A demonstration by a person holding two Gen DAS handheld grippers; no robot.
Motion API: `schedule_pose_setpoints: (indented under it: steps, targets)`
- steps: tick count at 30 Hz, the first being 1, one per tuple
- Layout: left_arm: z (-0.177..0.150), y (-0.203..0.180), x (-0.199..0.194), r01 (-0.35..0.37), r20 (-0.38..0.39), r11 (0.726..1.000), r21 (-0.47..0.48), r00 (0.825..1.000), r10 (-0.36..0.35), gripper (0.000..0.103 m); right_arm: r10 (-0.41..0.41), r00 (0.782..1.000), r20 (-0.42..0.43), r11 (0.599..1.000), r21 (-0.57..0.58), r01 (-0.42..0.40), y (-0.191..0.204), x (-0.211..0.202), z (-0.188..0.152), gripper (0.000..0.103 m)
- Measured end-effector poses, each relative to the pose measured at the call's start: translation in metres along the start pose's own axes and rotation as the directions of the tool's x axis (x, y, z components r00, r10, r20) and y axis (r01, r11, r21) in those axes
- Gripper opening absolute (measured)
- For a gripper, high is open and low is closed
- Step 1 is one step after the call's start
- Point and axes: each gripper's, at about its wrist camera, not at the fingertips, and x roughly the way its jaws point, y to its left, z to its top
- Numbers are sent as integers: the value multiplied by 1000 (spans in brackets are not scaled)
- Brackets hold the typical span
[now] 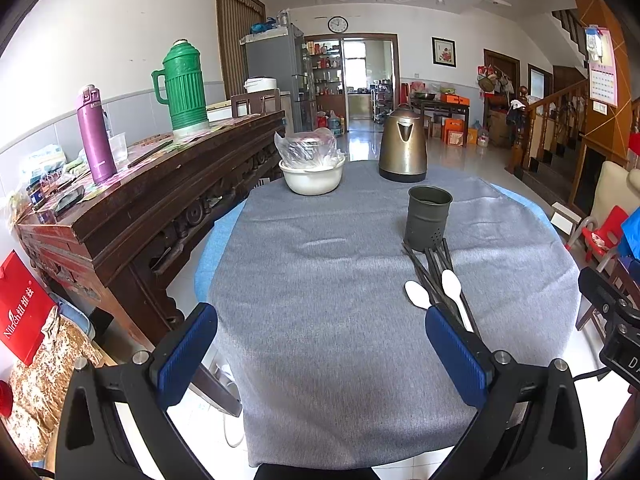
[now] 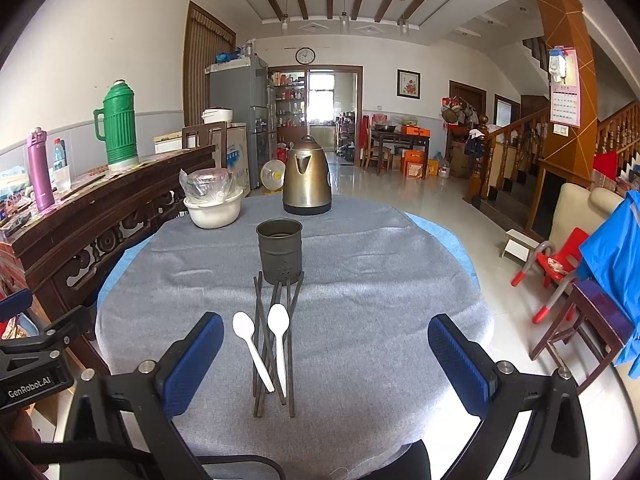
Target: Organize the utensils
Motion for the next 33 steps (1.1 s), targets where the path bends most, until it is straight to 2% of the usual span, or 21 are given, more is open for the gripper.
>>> schedule_pose_setpoints:
  steps: [28,33]
  targets:
    - [-4,3,0,2,-8,1000,-2,1000,-2,103,8,1000,-16,1000,4,-8,1,1,-1,103]
    - [-6,3,3,8,-20,1000,0,1000,-8,103,11,998,-58,1000,3,-11,0,3,1,103]
